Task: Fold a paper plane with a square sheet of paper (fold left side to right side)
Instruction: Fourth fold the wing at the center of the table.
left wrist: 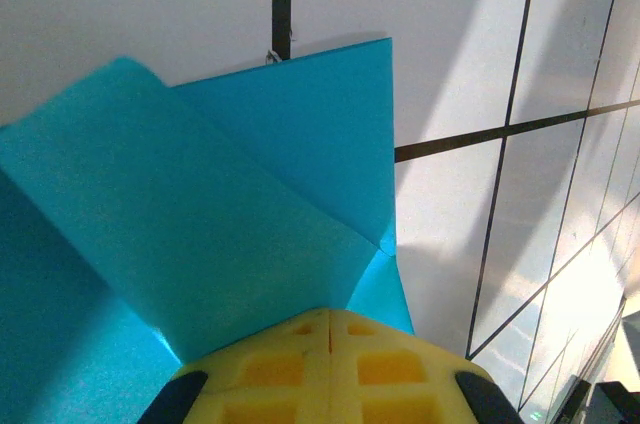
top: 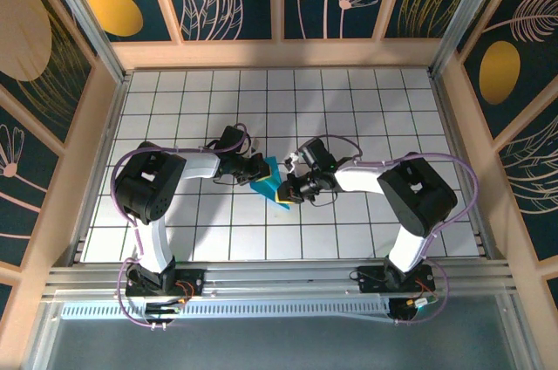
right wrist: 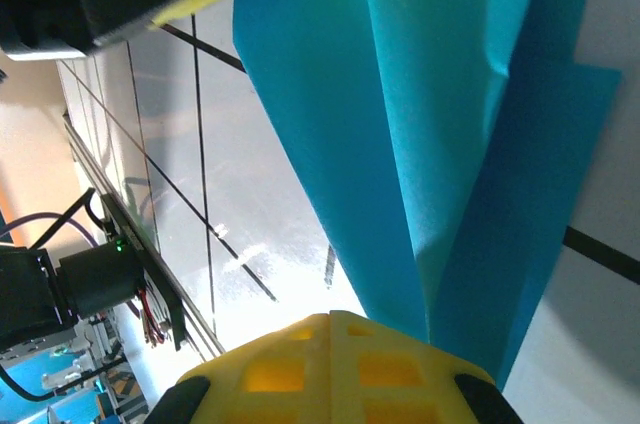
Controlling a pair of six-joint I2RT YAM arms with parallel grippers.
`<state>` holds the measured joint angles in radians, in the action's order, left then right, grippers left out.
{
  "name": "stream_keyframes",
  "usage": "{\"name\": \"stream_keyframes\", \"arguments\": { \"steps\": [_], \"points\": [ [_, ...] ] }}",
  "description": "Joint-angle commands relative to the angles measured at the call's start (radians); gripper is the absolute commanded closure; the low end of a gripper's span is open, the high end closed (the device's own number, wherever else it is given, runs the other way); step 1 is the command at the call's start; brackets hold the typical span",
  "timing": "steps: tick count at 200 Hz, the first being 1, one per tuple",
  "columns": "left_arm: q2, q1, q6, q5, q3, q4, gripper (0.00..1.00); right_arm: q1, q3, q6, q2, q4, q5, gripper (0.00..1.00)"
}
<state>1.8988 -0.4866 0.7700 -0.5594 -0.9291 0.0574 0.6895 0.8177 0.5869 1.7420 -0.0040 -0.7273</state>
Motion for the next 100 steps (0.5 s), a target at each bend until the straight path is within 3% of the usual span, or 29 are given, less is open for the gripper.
{"name": "stream_keyframes", "arguments": {
  "steps": [1, 100],
  "points": [
    [0.036, -0.004, -0.017, 0.093, 0.038, -0.123, 1.00, 0.011, -0.023, 0.013, 0.013, 0.006, 0.004, 1.00],
    [0.035, -0.004, -0.019, 0.097, 0.042, -0.125, 0.99, 0.019, -0.045, 0.010, 0.027, -0.001, 0.031, 1.00]
  ]
}}
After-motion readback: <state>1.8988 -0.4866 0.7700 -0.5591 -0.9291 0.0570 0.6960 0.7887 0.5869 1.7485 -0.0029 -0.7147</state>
